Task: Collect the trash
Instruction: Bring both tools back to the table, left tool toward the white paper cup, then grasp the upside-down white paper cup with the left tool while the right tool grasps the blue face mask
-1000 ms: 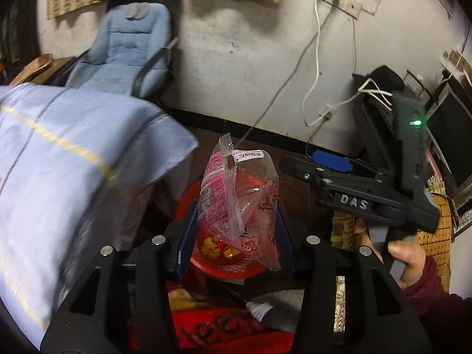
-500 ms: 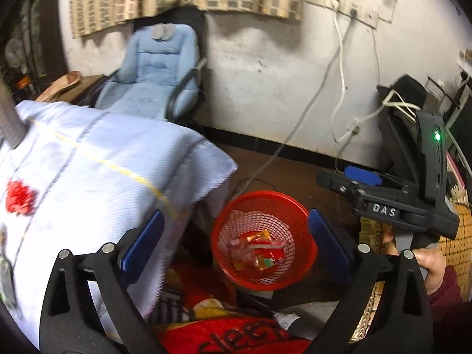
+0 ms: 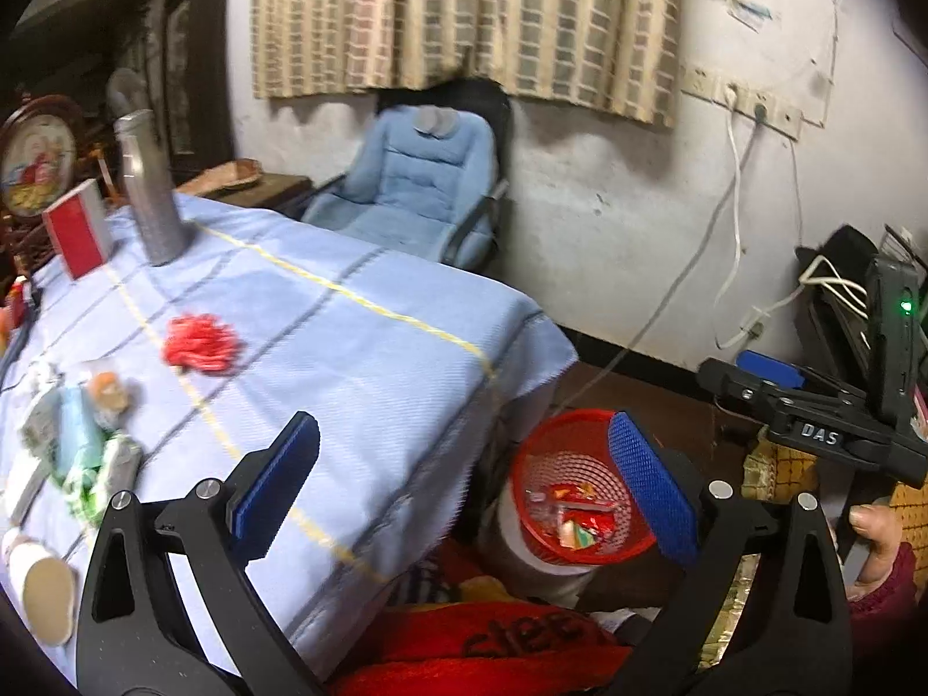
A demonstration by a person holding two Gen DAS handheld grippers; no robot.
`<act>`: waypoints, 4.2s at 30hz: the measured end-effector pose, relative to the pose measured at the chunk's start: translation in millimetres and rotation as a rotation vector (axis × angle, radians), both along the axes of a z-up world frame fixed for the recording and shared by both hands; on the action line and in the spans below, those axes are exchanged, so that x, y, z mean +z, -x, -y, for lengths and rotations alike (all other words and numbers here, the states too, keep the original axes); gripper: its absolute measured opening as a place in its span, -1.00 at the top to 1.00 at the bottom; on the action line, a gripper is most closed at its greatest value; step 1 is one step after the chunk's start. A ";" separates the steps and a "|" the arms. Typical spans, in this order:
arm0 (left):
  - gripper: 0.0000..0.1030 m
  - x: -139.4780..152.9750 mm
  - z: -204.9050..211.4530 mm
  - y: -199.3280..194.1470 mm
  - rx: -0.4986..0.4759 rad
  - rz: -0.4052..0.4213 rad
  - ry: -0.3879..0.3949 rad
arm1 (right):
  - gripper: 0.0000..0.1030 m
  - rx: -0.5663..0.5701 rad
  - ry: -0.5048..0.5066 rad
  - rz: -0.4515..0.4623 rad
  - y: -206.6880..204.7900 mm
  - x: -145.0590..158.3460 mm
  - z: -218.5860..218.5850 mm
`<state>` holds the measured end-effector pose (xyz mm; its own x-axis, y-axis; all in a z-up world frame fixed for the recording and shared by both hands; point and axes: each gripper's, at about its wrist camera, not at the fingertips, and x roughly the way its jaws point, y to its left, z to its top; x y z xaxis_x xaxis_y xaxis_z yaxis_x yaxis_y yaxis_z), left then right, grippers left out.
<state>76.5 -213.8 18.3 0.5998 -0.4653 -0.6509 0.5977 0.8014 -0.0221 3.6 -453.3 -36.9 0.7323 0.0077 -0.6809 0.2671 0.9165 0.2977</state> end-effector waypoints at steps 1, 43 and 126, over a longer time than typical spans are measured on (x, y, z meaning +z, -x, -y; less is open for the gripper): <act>-0.87 2.7 -6.7 2.3 0.019 0.015 0.000 | -0.68 0.012 -0.002 0.007 -0.1 3.3 -4.3; -0.87 -25.0 -341.8 -9.6 0.817 -0.114 0.016 | -0.81 0.343 0.041 0.036 -34.4 32.3 -143.4; -0.87 -61.6 -314.6 -70.7 0.536 -0.307 -0.014 | 0.93 0.571 -0.075 0.053 -143.0 29.7 -267.7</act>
<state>147.2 100.8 -43.3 0.5321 -0.1409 -0.8349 0.0792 0.9900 -0.1166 146.6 -185.7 -7.3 0.6311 0.4582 -0.6260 -0.2803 0.8871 0.3667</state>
